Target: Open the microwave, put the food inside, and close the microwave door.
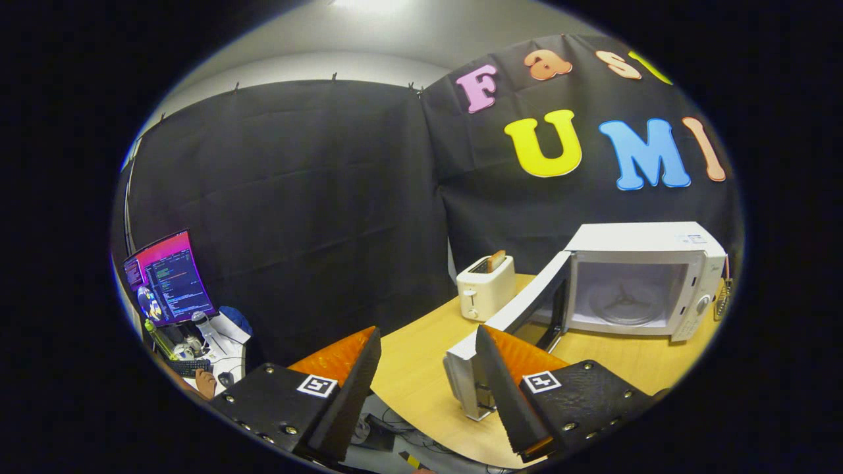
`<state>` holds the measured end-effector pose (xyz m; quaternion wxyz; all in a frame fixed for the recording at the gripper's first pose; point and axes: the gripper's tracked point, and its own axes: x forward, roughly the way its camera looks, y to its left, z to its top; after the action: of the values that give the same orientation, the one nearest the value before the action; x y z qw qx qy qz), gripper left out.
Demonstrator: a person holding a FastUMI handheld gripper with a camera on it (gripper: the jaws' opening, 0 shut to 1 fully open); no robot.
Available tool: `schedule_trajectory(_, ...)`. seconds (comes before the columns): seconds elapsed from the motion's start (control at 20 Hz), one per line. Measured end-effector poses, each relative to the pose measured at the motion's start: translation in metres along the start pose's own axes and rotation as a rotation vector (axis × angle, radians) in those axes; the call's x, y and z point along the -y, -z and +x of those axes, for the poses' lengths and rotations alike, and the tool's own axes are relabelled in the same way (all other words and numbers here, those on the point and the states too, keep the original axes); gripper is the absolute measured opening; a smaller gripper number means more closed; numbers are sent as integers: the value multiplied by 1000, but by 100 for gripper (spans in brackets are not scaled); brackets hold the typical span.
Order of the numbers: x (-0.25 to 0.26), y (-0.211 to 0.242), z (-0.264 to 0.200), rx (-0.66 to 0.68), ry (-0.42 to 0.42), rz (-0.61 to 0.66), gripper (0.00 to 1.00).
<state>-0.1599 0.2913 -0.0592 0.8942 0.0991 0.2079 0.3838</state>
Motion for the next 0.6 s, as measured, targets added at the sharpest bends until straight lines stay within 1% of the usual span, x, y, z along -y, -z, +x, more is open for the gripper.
schedule_trajectory(0.2, 77, -15, -44, 20, 111, 38, 87)
schedule_trajectory(0.45, 173, -4, -94, 11, 274, 92, 87)
schedule_trajectory(0.6, 211, 5, -119, -6, 337, 119, 87)
